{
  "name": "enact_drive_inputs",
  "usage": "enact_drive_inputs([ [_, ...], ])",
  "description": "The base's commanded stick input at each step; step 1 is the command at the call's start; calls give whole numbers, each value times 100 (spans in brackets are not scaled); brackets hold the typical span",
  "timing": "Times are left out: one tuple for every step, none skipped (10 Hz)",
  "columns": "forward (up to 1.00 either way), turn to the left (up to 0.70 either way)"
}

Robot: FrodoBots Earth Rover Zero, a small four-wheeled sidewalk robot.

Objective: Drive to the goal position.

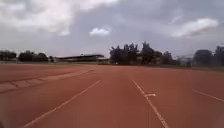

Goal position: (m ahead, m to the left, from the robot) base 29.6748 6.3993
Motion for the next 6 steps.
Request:
enact_drive_inputs([
  [45, 0],
  [45, 0],
  [45, 0],
  [45, 0],
  [45, 0],
  [45, 0],
])
